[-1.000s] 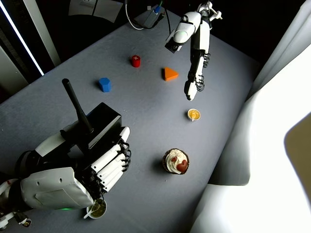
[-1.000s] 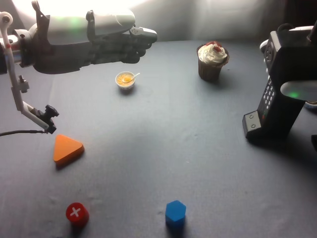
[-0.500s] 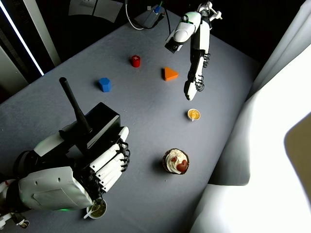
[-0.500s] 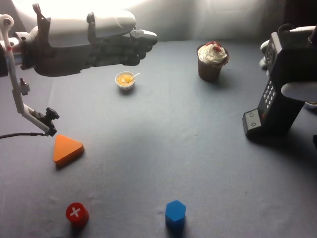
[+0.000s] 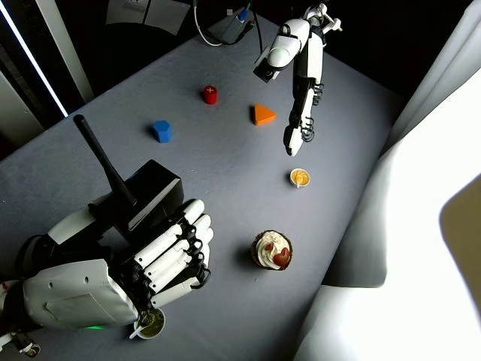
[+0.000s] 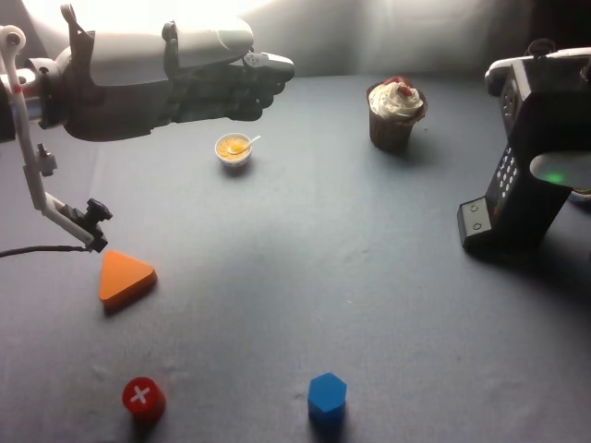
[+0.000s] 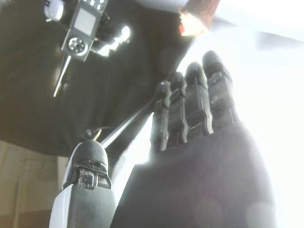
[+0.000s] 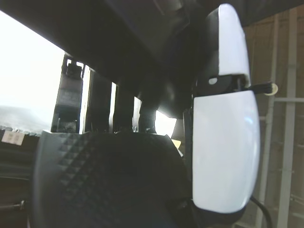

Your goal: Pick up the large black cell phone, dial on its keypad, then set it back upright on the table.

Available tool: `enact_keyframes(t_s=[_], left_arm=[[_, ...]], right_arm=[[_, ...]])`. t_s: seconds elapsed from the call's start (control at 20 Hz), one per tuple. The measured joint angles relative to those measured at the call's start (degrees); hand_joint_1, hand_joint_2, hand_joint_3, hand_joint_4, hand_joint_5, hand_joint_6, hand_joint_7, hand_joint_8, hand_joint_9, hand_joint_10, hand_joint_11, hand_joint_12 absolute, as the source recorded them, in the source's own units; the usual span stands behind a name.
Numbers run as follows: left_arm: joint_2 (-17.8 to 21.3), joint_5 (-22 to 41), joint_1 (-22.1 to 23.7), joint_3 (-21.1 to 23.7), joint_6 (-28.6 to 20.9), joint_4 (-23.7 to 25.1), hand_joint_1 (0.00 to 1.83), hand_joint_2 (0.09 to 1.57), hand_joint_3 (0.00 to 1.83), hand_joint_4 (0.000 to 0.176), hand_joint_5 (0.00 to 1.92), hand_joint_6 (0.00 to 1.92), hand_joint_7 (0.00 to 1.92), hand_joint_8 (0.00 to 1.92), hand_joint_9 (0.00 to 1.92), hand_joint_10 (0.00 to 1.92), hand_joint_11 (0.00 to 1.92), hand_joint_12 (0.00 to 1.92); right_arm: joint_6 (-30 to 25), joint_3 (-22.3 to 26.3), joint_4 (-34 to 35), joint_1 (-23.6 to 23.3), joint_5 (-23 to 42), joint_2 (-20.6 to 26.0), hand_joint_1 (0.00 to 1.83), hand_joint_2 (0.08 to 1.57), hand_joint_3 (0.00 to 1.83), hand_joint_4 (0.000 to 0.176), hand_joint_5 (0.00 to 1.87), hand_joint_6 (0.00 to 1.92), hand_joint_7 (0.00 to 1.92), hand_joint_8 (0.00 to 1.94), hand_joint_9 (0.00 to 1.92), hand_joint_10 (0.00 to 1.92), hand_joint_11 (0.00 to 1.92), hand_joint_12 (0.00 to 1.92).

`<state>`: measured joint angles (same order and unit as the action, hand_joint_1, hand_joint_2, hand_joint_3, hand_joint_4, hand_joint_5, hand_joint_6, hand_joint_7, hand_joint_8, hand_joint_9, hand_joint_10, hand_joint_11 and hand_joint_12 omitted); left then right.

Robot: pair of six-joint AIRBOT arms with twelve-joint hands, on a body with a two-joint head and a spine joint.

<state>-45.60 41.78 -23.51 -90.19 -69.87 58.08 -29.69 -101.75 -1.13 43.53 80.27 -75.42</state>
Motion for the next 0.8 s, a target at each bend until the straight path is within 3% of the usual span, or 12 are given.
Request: enact_keyframes(t_s=[0.2, 0.35, 0.4, 0.45, 0.6, 0.65, 0.7, 0.8], left_arm=[[0.0, -0.02, 0.0, 0.04, 0.0, 0.0, 0.0, 1.18, 0.0, 0.0, 0.18, 0.0, 0.16, 0.0, 0.12, 0.0, 0.0, 0.35], [0.0, 0.04, -0.44, 0.04, 0.11, 0.0, 0.0, 1.19, 0.0, 0.0, 0.19, 0.0, 0.16, 0.0, 0.12, 0.0, 0.0, 0.31], [0.0, -0.02, -0.44, 0.04, 0.15, 0.07, 0.0, 1.19, 0.0, 0.0, 0.19, 0.0, 0.16, 0.0, 0.12, 0.0, 0.0, 0.34], [0.0, -0.02, -0.48, 0.04, 0.15, -0.04, 0.0, 1.19, 0.0, 0.0, 0.19, 0.0, 0.16, 0.0, 0.12, 0.0, 0.0, 0.34], [0.0, 0.0, -0.48, 0.04, 0.15, -0.02, 0.0, 1.19, 0.0, 0.0, 0.2, 0.0, 0.17, 0.0, 0.13, 0.0, 0.0, 0.34], [0.0, 0.0, -0.55, 0.04, 0.15, -0.07, 0.0, 1.18, 0.0, 0.0, 0.19, 0.0, 0.17, 0.0, 0.13, 0.0, 0.0, 0.34], [0.0, 0.0, -0.55, 0.04, 0.15, -0.04, 0.0, 1.18, 0.0, 0.0, 0.18, 0.0, 0.16, 0.0, 0.12, 0.0, 0.0, 0.34], [0.0, 0.0, -0.66, 0.04, 0.17, -0.09, 0.0, 1.18, 0.0, 0.0, 0.19, 0.01, 0.17, 0.0, 0.13, 0.0, 0.0, 0.36]], right_arm=[[0.0, 0.2, -0.02, 0.0, 0.0, 0.0, 0.99, 0.99, 0.0, 0.0, 0.65, 0.0, 0.62, 0.0, 0.56, 0.0, 0.17, 1.05], [-0.04, 0.2, 0.22, 0.0, 0.09, 0.02, 0.92, 0.97, 0.0, 0.0, 0.49, 0.0, 0.46, 0.0, 0.39, 0.0, 0.01, 1.09], [-0.02, 0.2, 0.33, 0.0, 0.13, 0.02, 0.83, 0.97, 0.0, 0.001, 0.29, 0.0, 0.26, 0.0, 0.23, 0.0, 0.0, 0.82], [-0.02, 0.2, 0.33, 0.0, 0.15, 0.02, 0.83, 0.97, 0.0, 0.001, 0.29, 0.0, 0.26, 0.0, 0.23, 0.0, 0.0, 0.82], [-0.04, 0.17, 0.42, 0.0, 0.39, 0.02, 0.74, 0.99, 0.0, 0.008, 0.2, 0.0, 0.15, 0.0, 0.13, 0.0, 0.0, 0.5], [-0.04, 0.15, 0.48, 0.0, 0.42, 0.02, 0.69, 0.98, 0.0, 0.016, 0.17, 0.0, 0.12, 0.0, 0.1, 0.0, 0.0, 0.4], [-0.07, 0.0, 0.37, 0.0, 0.44, 0.02, 0.66, 0.95, 0.0, 0.033, 0.12, 0.01, 0.05, 0.01, 0.04, 0.01, 0.0, 0.18], [-0.09, 0.0, 0.46, 0.0, 0.44, 0.02, 0.45, 0.94, 0.0, 0.075, 0.0, 0.0, 0.0, 0.0, 0.0, 0.0, 0.0, 0.0]])
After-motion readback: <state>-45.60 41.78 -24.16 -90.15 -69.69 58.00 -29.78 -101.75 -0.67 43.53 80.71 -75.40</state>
